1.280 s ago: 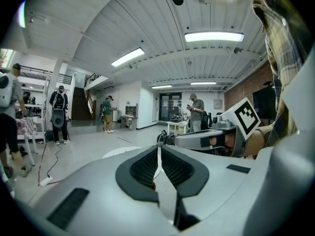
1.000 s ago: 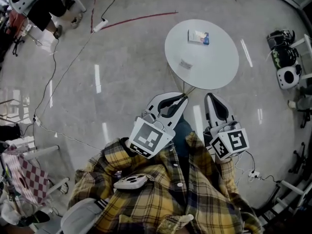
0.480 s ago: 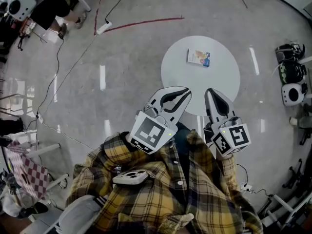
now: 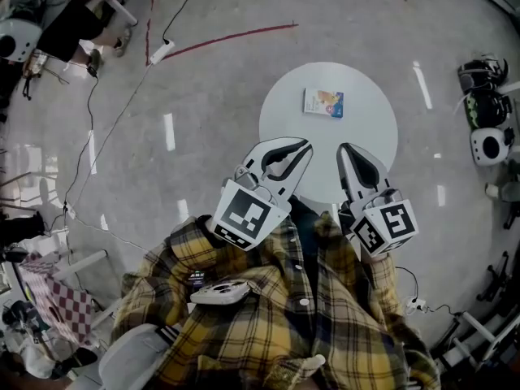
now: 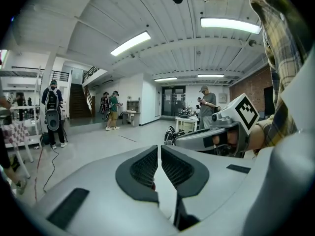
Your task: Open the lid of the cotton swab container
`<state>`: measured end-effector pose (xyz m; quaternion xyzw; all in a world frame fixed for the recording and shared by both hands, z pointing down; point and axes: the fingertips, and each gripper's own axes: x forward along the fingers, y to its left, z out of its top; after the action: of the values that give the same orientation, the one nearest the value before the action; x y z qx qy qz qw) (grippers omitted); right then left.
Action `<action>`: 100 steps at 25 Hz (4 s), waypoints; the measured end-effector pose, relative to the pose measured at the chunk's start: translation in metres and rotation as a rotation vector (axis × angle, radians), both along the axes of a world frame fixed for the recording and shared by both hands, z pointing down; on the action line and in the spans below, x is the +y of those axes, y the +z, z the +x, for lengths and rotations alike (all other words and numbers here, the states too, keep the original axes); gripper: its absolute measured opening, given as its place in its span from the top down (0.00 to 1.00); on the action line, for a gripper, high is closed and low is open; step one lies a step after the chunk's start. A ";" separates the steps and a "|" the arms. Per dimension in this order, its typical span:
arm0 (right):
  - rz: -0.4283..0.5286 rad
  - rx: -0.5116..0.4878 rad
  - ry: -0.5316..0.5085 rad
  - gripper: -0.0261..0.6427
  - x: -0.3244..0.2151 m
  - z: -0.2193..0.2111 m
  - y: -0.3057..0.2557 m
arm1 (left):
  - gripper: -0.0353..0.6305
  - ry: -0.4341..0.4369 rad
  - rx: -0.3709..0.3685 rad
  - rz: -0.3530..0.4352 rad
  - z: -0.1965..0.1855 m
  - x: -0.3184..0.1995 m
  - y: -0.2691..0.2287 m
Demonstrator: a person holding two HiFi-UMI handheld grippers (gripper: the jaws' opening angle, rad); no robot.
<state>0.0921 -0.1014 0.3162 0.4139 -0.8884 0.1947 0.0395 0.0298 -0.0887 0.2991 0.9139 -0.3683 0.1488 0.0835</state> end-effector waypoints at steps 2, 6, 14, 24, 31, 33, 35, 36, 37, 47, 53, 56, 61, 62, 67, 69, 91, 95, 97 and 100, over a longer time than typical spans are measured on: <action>-0.006 -0.002 0.013 0.94 -0.005 -0.001 0.000 | 0.89 0.009 0.004 -0.009 -0.001 -0.006 0.002; -0.027 -0.015 0.041 0.94 -0.008 0.000 0.001 | 0.89 0.029 0.004 -0.023 -0.001 -0.015 0.005; -0.051 -0.009 0.040 0.94 -0.008 -0.010 0.008 | 0.89 0.074 -0.015 -0.034 -0.006 -0.015 0.015; -0.111 0.023 0.029 0.94 -0.009 -0.019 0.040 | 0.89 0.114 -0.056 -0.071 -0.010 -0.014 0.059; -0.215 0.026 0.061 0.94 -0.007 -0.019 0.091 | 0.89 0.170 -0.080 -0.140 -0.007 -0.007 0.110; -0.246 0.036 0.065 0.94 -0.007 -0.019 0.109 | 0.89 0.198 -0.085 -0.155 -0.002 -0.006 0.125; -0.274 0.047 0.065 0.94 -0.005 -0.019 0.125 | 0.89 0.226 -0.079 -0.170 0.000 -0.003 0.136; -0.288 0.050 0.064 0.94 -0.003 -0.019 0.132 | 0.89 0.234 -0.080 -0.177 0.001 -0.001 0.141; -0.300 0.052 0.064 0.94 -0.003 -0.019 0.139 | 0.89 0.238 -0.085 -0.182 0.001 -0.001 0.147; -0.376 0.090 0.028 0.94 0.003 -0.024 0.192 | 0.89 0.212 -0.112 -0.239 -0.008 -0.007 0.198; -0.396 0.090 0.017 0.94 0.005 -0.026 0.208 | 0.89 0.202 -0.117 -0.251 -0.011 -0.012 0.218; -0.402 0.092 0.012 0.94 0.007 -0.025 0.211 | 0.89 0.200 -0.114 -0.261 -0.012 -0.013 0.224; -0.397 0.091 0.018 0.94 0.010 -0.023 0.206 | 0.88 0.183 -0.120 -0.260 -0.018 -0.015 0.227; -0.396 0.090 0.024 0.94 0.011 -0.022 0.204 | 0.88 0.187 -0.118 -0.261 -0.018 -0.015 0.228; -0.398 0.090 0.040 0.94 0.012 -0.014 0.205 | 0.71 0.246 -0.104 -0.286 -0.014 -0.010 0.235; -0.400 0.090 0.042 0.94 0.013 -0.013 0.205 | 0.65 0.287 -0.107 -0.284 -0.012 -0.005 0.236; -0.414 0.074 0.104 0.94 0.027 -0.004 0.203 | 0.47 0.575 -0.345 -0.200 -0.001 0.021 0.302; -0.418 0.072 0.121 0.94 0.030 -0.003 0.202 | 0.47 0.589 -0.364 -0.185 0.005 0.016 0.308; -0.419 0.069 0.129 0.94 0.031 -0.002 0.203 | 0.47 0.601 -0.376 -0.178 0.010 0.015 0.312; -0.422 0.064 0.140 0.94 0.031 0.000 0.206 | 0.47 0.617 -0.389 -0.173 0.016 0.013 0.320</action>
<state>0.0920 -0.0706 0.5220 0.4632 -0.7954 0.3651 0.1399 0.0462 -0.0753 0.6189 0.9261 -0.0707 0.3685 0.0403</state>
